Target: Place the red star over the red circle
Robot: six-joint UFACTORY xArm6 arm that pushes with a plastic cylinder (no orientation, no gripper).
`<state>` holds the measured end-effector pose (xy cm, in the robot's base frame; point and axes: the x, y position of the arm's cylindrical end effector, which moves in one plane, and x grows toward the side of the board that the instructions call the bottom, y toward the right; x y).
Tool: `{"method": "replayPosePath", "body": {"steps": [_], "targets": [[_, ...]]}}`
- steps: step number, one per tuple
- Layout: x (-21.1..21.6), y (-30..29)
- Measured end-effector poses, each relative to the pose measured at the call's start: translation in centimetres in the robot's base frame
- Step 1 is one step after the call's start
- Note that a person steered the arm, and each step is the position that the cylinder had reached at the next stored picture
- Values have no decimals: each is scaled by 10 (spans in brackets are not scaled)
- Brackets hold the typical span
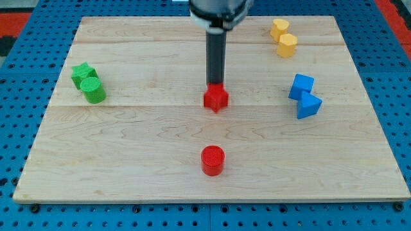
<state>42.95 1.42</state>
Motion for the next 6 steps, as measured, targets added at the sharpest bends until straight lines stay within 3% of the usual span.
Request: {"method": "replayPosePath", "body": {"steps": [1,2,3,4,5,6], "targets": [[36,-3],[43,41],[77,83],[84,85],[86,13],[57,-65]]}}
